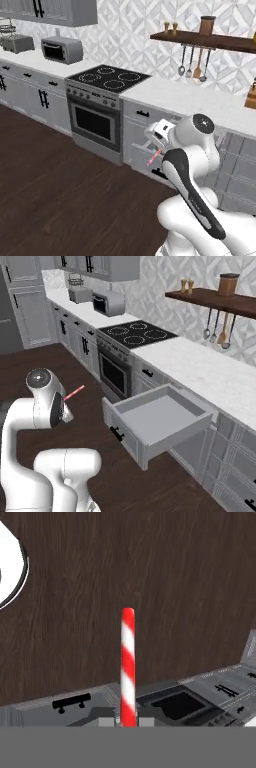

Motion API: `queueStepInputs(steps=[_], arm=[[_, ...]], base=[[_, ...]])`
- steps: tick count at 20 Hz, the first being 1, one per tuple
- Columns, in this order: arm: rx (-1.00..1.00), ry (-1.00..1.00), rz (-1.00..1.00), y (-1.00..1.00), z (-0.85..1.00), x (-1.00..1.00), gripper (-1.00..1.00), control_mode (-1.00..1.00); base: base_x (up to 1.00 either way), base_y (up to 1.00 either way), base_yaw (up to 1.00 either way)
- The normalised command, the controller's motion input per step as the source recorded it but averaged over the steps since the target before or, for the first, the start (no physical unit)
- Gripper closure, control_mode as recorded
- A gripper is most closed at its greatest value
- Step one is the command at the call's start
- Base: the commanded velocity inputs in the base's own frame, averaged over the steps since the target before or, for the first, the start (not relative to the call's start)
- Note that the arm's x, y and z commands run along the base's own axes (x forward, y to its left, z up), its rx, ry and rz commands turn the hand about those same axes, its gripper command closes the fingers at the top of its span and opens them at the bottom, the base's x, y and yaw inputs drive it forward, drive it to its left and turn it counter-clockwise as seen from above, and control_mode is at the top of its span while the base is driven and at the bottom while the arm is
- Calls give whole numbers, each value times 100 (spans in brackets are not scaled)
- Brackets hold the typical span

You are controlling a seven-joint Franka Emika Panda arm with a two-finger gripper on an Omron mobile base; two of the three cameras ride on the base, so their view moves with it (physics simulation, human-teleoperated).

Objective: Take a straw from the drawer in front and place it inside the glass cup on the dining counter.

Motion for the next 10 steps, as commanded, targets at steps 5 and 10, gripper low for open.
queueStepInputs(steps=[5, 10], arm=[[0, 0, 0, 0, 0, 0, 100, 100], [0, 0, 0, 0, 0, 0, 100, 100]], base=[[0, 63, 53], [1, 55, 50]])
